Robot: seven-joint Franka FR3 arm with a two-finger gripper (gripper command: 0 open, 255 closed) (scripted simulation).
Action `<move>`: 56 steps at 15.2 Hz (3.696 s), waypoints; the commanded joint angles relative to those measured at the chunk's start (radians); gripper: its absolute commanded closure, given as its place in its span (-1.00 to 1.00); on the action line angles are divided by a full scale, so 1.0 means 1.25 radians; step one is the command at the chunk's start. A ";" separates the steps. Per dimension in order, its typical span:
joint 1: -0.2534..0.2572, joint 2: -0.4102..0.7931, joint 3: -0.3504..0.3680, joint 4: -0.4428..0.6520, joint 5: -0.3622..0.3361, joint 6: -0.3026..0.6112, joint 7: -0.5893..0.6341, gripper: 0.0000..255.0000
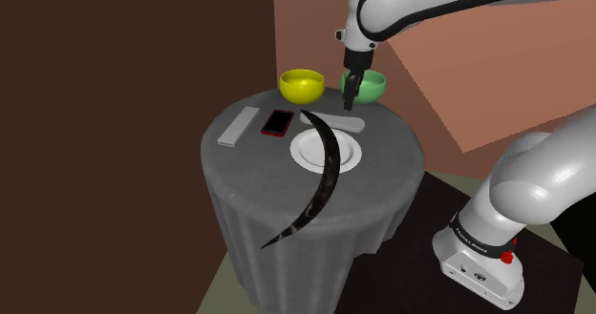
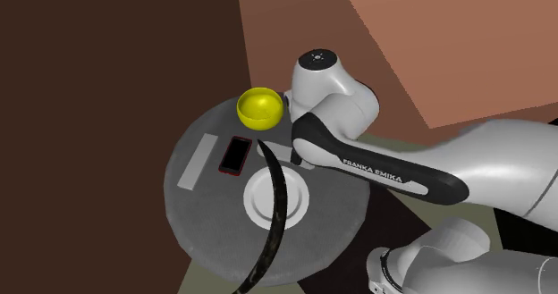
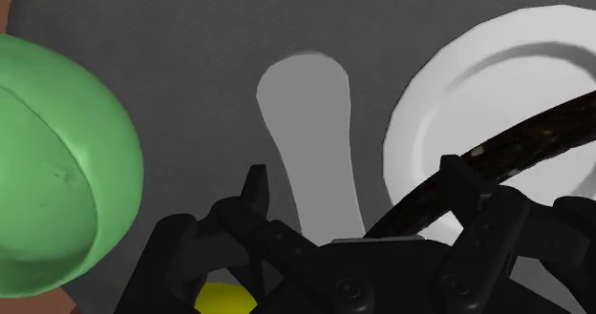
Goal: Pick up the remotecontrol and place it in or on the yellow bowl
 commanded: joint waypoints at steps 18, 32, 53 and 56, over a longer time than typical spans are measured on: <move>0.012 0.191 0.004 0.003 -0.018 0.196 -0.063 -1.00; 0.012 0.180 0.004 0.015 -0.017 0.174 -0.064 1.00; 0.013 0.116 0.003 0.179 -0.013 -0.055 -0.071 1.00; 0.013 0.113 0.003 0.208 -0.013 -0.087 -0.071 1.00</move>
